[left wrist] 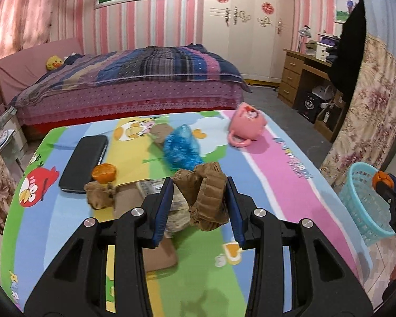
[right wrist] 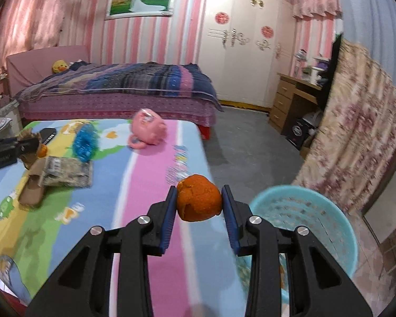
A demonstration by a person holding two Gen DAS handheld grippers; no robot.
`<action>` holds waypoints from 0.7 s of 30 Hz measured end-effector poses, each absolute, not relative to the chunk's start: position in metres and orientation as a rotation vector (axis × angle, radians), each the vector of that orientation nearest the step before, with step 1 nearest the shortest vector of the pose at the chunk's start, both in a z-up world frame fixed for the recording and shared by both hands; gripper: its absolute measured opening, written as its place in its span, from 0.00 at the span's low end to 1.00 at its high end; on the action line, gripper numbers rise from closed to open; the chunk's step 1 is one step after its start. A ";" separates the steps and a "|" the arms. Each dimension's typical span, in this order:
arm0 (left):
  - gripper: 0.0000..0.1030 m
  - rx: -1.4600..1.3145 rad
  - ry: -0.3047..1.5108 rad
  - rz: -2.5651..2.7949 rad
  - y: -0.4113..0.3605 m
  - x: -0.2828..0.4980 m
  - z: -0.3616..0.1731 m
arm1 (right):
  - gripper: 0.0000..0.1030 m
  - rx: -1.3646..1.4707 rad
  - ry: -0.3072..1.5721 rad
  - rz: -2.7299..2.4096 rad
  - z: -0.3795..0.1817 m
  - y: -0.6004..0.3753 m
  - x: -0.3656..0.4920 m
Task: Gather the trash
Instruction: 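Lift the brown paper and orange ball and carry both over the basket, then open the left gripper dropping the paper into the basket while the right gripper drops the ball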
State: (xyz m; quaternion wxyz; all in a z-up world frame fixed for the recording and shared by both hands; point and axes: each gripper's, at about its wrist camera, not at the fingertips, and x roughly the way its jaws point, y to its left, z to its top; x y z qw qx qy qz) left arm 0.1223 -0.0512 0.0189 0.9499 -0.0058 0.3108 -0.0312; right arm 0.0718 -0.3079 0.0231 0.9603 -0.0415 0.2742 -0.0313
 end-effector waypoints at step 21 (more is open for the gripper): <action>0.38 0.012 0.583 -0.313 -0.194 0.120 0.000 | 0.34 0.064 0.534 -0.279 -0.013 -0.450 0.033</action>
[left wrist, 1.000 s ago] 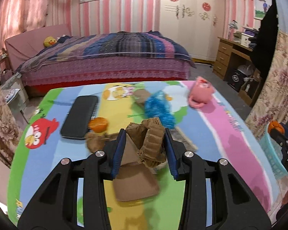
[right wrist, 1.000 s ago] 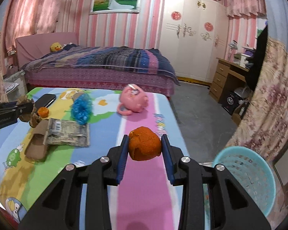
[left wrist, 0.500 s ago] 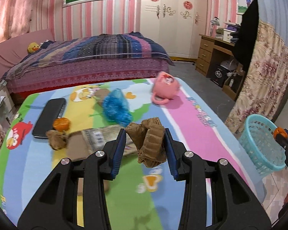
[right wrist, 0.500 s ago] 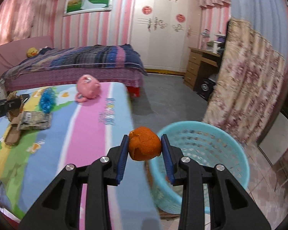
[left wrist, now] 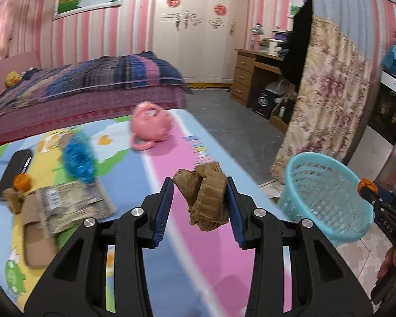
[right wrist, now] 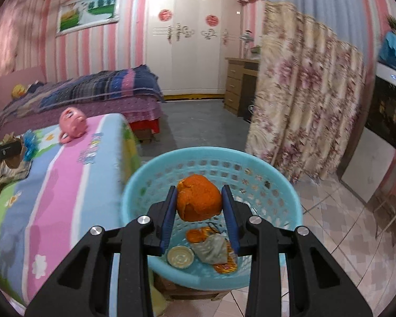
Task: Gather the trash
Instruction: 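Open the left gripper dropping the paper into the basket while the right gripper drops the ball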
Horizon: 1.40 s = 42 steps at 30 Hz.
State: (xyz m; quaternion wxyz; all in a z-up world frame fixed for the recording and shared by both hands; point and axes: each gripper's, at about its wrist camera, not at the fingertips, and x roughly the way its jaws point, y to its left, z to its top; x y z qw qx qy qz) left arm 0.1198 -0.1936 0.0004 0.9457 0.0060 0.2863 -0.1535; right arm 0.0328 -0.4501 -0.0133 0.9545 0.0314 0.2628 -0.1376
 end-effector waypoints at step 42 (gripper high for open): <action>0.91 0.121 0.576 -0.435 -0.324 0.150 -0.022 | 0.34 0.147 0.539 -0.368 -0.049 -0.526 0.041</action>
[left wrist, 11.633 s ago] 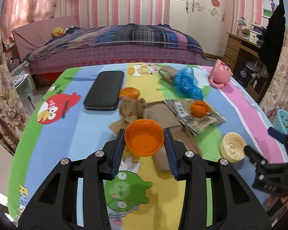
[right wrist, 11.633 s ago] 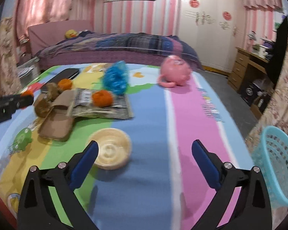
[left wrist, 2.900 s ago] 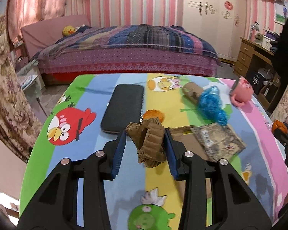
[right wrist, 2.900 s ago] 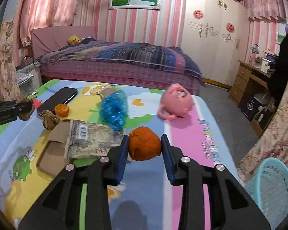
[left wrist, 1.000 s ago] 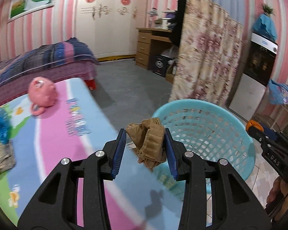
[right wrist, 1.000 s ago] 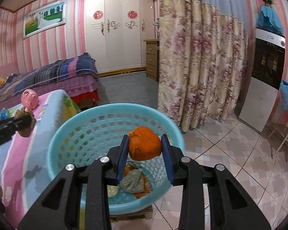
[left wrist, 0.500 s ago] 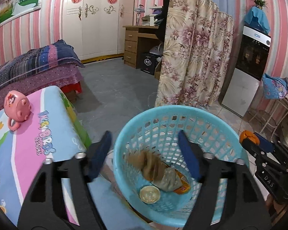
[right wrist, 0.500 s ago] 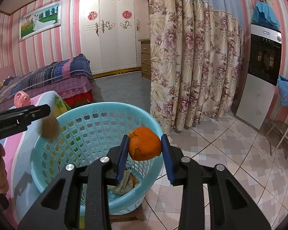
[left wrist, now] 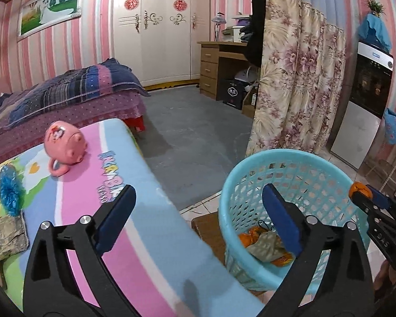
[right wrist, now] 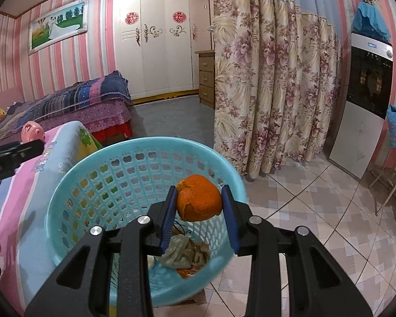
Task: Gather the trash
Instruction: 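Open the left gripper dropping the paper into the basket while the right gripper drops the ball, then move both open grippers back over the bed cover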
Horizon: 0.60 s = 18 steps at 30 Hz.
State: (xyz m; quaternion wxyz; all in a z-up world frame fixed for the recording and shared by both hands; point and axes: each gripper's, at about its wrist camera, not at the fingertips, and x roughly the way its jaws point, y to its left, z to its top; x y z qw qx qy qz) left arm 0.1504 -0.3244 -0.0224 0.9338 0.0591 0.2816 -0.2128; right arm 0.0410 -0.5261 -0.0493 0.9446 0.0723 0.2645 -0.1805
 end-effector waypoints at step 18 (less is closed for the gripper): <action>0.94 0.111 0.541 -0.303 -0.242 0.132 -0.003 | 0.93 0.094 0.518 -0.378 -0.037 -0.493 0.056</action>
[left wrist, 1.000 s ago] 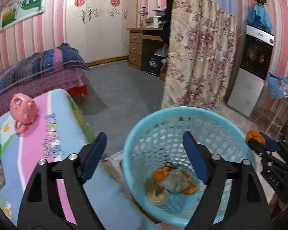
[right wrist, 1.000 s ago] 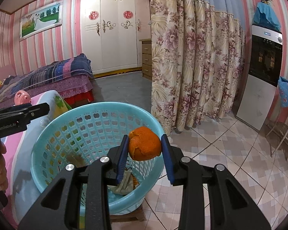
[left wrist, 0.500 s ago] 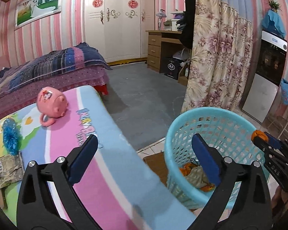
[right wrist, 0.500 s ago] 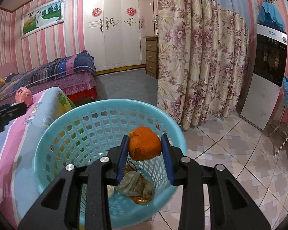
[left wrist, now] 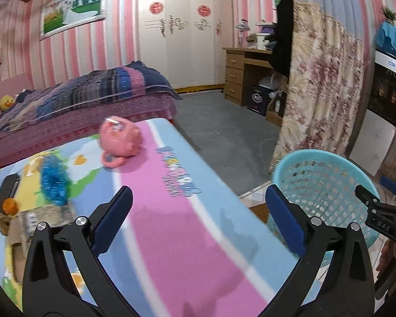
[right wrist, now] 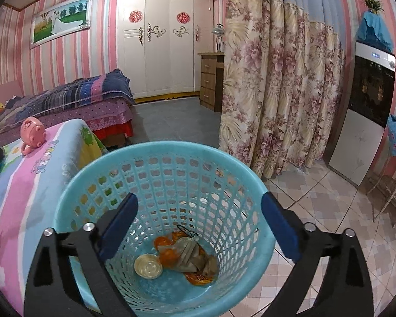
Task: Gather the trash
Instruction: 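Move both open grippers back over the bed cover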
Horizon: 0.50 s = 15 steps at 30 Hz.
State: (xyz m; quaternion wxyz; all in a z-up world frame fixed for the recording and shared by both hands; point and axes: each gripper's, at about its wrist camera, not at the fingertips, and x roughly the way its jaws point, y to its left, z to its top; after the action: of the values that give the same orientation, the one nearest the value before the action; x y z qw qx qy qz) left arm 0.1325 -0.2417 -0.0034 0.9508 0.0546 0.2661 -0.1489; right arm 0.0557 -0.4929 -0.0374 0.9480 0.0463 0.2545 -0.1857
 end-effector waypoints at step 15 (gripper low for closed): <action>0.95 0.053 0.514 -0.049 -0.090 0.111 0.040 | 0.95 0.019 0.433 -0.170 0.028 -0.370 0.072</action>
State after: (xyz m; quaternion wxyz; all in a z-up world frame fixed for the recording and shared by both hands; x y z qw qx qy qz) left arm 0.1108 -0.0898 0.0404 0.9666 0.0260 0.2539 -0.0240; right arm 0.0720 -0.3699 0.0275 0.9730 0.0094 0.2146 -0.0842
